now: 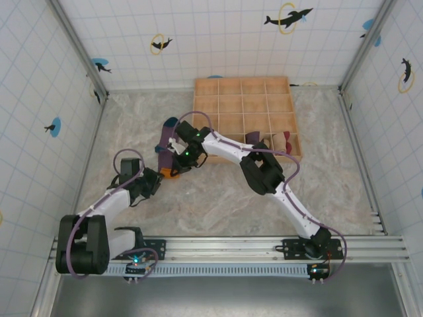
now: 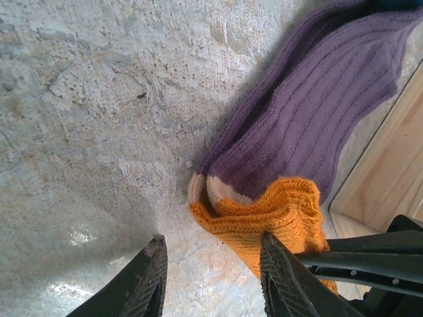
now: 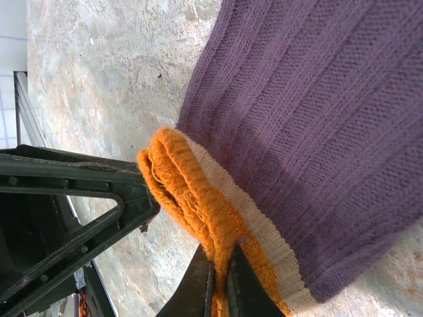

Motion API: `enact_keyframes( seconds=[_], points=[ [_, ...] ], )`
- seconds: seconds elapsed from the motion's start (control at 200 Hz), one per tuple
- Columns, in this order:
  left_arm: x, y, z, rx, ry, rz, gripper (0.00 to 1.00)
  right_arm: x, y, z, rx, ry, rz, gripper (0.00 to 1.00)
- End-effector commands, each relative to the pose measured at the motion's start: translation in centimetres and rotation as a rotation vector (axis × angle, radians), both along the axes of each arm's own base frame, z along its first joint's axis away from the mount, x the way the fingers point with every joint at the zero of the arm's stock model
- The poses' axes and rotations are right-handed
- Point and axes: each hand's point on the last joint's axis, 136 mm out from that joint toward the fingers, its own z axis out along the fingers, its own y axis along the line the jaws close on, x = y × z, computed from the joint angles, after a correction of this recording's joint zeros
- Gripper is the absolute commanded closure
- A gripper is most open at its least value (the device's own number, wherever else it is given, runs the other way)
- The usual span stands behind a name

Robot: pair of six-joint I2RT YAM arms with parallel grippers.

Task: Roll the socks

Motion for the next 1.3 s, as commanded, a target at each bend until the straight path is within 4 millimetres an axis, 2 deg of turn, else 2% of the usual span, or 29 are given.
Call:
enact_keyframes(
  seconds=[0.0, 0.175, 0.475, 0.616, 0.721, 0.786, 0.856, 0.911, 1.051, 1.226, 1.241, 1.256, 1.296],
  points=[
    [-0.1, 0.0, -0.4, -0.011, -0.001, 0.014, 0.60, -1.4, 0.0, -2.7, -0.033, 0.070, 0.010, 1.00],
    [-0.4, 0.1, -1.4, -0.007, 0.022, 0.028, 0.61, -1.4, 0.5, -2.2, -0.003, 0.082, 0.006, 1.00],
    [0.1, 0.8, -1.9, 0.020, 0.021, 0.062, 0.61, -1.6, 0.3, -2.2, 0.009, 0.109, 0.006, 1.00],
    [-0.4, 0.9, -2.8, 0.031, 0.058, 0.059, 0.63, -1.5, 0.2, -2.0, 0.029, 0.124, -0.006, 1.00],
    [-1.1, 1.0, -3.4, 0.045, 0.090, 0.052, 0.69, -1.5, 0.2, -1.9, 0.034, 0.125, -0.008, 1.00],
    [-1.5, 0.9, -3.8, 0.048, 0.115, 0.034, 0.80, -1.6, 0.2, -1.8, 0.035, 0.125, -0.005, 1.00],
    [-1.9, 0.7, -3.9, 0.052, 0.145, 0.006, 0.86, -1.5, 0.2, -1.4, 0.043, 0.107, 0.001, 1.00],
    [-2.3, 0.6, -4.0, 0.058, 0.164, -0.016, 0.92, -1.4, 0.2, -0.6, 0.059, 0.082, 0.009, 0.91],
    [-3.2, 0.5, -3.5, 0.078, 0.199, -0.070, 1.00, -0.8, 0.3, 1.3, 0.079, -0.054, 0.022, 0.71],
    [-4.2, 0.5, -2.2, 0.111, 0.233, -0.143, 1.00, -0.7, -0.5, 4.4, 0.088, -0.273, 0.034, 0.58],
    [-4.3, 0.4, -2.1, 0.111, 0.234, -0.151, 1.00, -0.8, -0.7, 3.9, 0.074, -0.285, 0.035, 0.56],
    [-4.4, 0.4, -2.0, 0.111, 0.235, -0.157, 1.00, -0.8, -0.8, 5.2, 0.091, -0.321, 0.033, 0.54],
    [-4.6, 0.2, -1.7, 0.107, 0.238, -0.177, 1.00, -0.9, -1.2, 5.9, 0.089, -0.389, 0.032, 0.49]
  ],
)
